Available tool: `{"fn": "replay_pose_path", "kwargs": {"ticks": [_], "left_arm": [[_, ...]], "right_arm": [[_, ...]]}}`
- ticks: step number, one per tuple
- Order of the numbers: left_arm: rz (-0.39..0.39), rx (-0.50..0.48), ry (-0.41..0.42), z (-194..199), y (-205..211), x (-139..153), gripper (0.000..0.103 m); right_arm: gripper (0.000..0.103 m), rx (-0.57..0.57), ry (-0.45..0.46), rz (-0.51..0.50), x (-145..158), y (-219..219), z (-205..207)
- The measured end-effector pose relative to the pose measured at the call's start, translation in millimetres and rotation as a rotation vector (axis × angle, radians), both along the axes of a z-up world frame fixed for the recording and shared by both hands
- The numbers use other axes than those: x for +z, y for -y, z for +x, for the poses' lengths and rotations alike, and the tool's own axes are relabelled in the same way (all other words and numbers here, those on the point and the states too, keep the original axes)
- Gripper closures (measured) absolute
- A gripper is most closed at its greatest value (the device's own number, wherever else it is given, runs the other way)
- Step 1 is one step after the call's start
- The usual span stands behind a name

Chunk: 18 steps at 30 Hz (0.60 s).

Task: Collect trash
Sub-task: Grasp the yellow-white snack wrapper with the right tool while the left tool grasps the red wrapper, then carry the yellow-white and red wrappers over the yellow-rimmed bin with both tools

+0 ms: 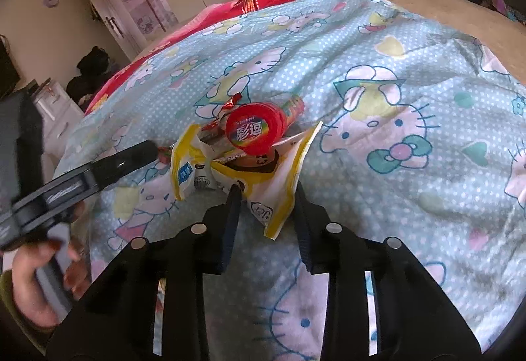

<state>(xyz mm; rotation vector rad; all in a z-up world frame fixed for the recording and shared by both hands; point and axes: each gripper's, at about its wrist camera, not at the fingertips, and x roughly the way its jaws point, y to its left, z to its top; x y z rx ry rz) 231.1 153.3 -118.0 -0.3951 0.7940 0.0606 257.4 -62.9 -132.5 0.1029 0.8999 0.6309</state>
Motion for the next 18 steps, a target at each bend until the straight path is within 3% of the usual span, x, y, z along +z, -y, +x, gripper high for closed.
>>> {"fn": "replay_pose_path", "kwargs": {"ticks": [4, 6, 14, 15, 18], "left_arm": [[-0.006, -0.011, -0.009, 9, 1, -4, 0.053], [-0.015, -0.011, -0.018, 11, 2, -6, 0.066], [-0.004, -0.020, -0.041, 10, 9, -12, 0.084], [-0.003, -0.028, -0.041, 8, 11, -12, 0.095], [-0.004, -0.040, -0.037, 3, 15, -12, 0.095]], "right_arm": [[0.080, -0.011, -0.001, 0.017, 2, 11, -6], [0.080, -0.014, 0.005, 0.019, 4, 17, -11], [0.081, -0.013, 0.061, 0.003, 13, 33, -37], [0.081, -0.014, 0.066, 0.007, 15, 36, -40], [0.081, -0.026, 0.077, 0.021, 19, 44, -48]]}}
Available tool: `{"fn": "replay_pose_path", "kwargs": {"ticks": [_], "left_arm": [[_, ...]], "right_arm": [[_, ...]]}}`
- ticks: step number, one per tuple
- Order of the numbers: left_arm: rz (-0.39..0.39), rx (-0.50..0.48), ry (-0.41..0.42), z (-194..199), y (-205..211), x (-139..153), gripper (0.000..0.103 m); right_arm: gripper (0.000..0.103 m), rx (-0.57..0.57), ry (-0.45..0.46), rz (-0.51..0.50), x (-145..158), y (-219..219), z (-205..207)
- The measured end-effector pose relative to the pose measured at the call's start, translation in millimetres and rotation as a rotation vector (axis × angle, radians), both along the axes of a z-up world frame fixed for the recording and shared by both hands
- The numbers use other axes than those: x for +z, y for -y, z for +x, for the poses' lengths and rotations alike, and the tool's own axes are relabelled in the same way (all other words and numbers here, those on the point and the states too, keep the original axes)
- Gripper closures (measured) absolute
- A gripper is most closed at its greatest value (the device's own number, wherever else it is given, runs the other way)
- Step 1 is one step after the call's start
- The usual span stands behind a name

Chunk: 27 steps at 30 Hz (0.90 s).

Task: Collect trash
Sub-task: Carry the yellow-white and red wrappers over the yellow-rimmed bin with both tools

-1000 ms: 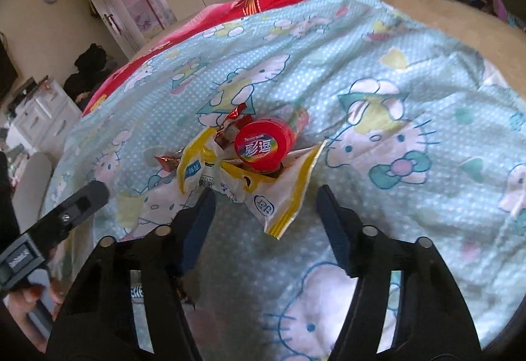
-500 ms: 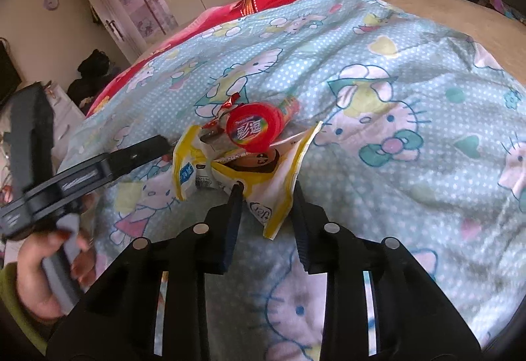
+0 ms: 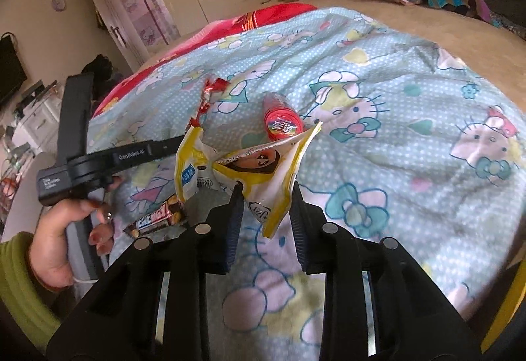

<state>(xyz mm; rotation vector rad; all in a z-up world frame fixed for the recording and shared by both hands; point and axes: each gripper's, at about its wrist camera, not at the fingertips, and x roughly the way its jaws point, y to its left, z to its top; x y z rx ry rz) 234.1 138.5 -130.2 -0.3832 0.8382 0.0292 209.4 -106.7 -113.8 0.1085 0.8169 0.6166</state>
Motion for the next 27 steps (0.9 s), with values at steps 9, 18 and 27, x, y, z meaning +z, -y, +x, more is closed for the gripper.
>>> {"fn": "replay_pose_path", "kwargs": {"ticks": [9, 18, 27], "left_arm": [[-0.038, -0.008, 0.060, -26, 11, 16, 0.096], [-0.051, -0.052, 0.137, -49, 36, 48, 0.096], [-0.035, -0.157, 0.211, -64, 80, 87, 0.096]], "right_arm": [[0.081, -0.043, 0.038, 0.059, 19, 29, -21], [0.081, -0.106, 0.077, 0.104, 39, 65, -36], [0.081, -0.172, 0.100, 0.116, 49, 98, -48]]}}
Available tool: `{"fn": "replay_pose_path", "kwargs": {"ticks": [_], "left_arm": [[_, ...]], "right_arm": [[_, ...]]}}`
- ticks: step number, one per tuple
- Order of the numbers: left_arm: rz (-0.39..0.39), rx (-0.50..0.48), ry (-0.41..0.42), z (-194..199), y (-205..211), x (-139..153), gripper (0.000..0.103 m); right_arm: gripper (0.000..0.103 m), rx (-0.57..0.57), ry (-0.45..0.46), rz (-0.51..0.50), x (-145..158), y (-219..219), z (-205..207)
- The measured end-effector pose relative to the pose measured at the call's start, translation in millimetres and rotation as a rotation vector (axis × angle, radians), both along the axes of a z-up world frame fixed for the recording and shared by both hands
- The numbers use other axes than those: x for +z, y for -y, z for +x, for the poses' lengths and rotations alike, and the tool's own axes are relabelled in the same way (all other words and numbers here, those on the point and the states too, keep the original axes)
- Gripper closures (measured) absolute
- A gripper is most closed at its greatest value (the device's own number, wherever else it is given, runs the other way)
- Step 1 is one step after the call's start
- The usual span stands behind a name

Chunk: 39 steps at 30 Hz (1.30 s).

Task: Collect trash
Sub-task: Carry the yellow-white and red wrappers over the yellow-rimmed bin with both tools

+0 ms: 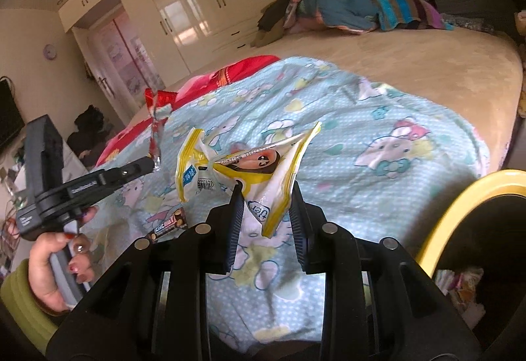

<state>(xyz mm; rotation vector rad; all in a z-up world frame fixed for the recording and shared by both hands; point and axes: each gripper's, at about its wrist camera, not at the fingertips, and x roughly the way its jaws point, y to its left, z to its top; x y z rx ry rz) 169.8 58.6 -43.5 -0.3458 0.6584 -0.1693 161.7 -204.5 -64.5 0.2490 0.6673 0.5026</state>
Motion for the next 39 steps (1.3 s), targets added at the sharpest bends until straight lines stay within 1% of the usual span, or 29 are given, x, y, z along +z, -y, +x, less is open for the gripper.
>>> {"fn": "replay_pose_path", "kwargs": {"ticks": [4, 15, 25, 30, 39], "left_arm": [[0.004, -0.040, 0.022, -5, 17, 11, 0.096], [0.024, -0.153, 0.051, -13, 61, 26, 0.096], [0.050, -0.234, 0.055, -19, 95, 28, 0.096], [0.072, -0.283, 0.061, -24, 116, 28, 0.096], [0.120, -0.375, 0.060, -33, 154, 25, 0.096]], "right_arm": [[0.081, -0.032, 0.008, 0.006, 5, 16, -5], [0.081, -0.116, 0.025, 0.020, 14, 62, -16], [0.081, -0.185, 0.014, -0.003, 11, 99, -25], [0.081, -0.224, 0.007, -0.022, 10, 123, -32], [0.081, -0.310, -0.001, -0.022, 11, 164, -37]]}}
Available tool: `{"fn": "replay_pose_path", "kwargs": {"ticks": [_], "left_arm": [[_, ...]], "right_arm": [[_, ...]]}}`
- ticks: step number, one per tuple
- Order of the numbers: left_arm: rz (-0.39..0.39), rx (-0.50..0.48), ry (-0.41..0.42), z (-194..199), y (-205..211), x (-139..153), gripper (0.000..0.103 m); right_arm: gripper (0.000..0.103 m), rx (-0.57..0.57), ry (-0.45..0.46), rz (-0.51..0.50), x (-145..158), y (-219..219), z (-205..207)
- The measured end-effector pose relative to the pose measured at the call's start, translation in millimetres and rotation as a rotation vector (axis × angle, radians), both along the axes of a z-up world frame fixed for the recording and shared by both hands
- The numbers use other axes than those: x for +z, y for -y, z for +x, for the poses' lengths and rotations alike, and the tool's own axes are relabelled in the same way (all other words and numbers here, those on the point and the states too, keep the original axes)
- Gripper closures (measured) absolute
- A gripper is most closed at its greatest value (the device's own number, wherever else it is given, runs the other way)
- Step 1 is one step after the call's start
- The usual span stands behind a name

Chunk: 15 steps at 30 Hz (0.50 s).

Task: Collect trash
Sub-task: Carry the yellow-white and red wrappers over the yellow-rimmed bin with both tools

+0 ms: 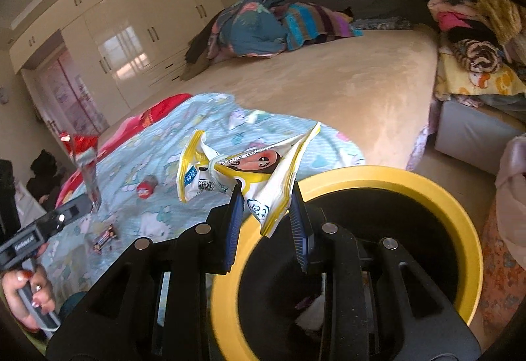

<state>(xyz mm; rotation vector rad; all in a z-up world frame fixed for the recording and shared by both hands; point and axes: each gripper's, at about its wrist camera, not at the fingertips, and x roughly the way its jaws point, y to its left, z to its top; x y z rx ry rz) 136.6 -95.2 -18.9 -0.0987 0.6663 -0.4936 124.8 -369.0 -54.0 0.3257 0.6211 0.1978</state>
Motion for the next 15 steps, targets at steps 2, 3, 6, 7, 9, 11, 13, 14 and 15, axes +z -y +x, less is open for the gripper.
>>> {"fn": "replay_pose_path", "kwargs": {"ticks": [2, 3, 6, 7, 9, 11, 13, 14, 15], "left_arm": [[0.013, -0.018, 0.000, -3, 7, -2, 0.096], [0.022, -0.030, -0.001, -4, 12, -4, 0.096], [0.043, -0.059, -0.001, -8, 24, -6, 0.096], [0.050, -0.068, 0.000, -8, 27, -6, 0.096], [0.068, -0.085, 0.002, -10, 34, -8, 0.096], [0.083, -0.104, 0.002, -13, 41, -10, 0.096], [0.098, -0.121, -0.002, -15, 48, -14, 0.096], [0.105, -0.129, -0.005, -16, 51, -16, 0.096], [0.109, -0.135, -0.007, -17, 54, -17, 0.096]], "right_arm": [[0.081, -0.013, 0.001, -0.007, 0, 7, -2], [0.081, -0.018, 0.000, -0.010, 0, 10, -2], [0.081, -0.037, -0.004, -0.015, -1, 19, -5], [0.081, -0.041, -0.005, -0.017, -1, 21, -6], [0.081, -0.055, -0.010, -0.021, -3, 28, -7], [0.081, -0.068, -0.014, -0.019, -5, 34, -7], [0.081, -0.080, -0.017, -0.019, -7, 40, -8], [0.081, -0.087, -0.018, -0.017, -8, 42, -9], [0.081, -0.093, -0.020, -0.016, -9, 45, -9]]}}
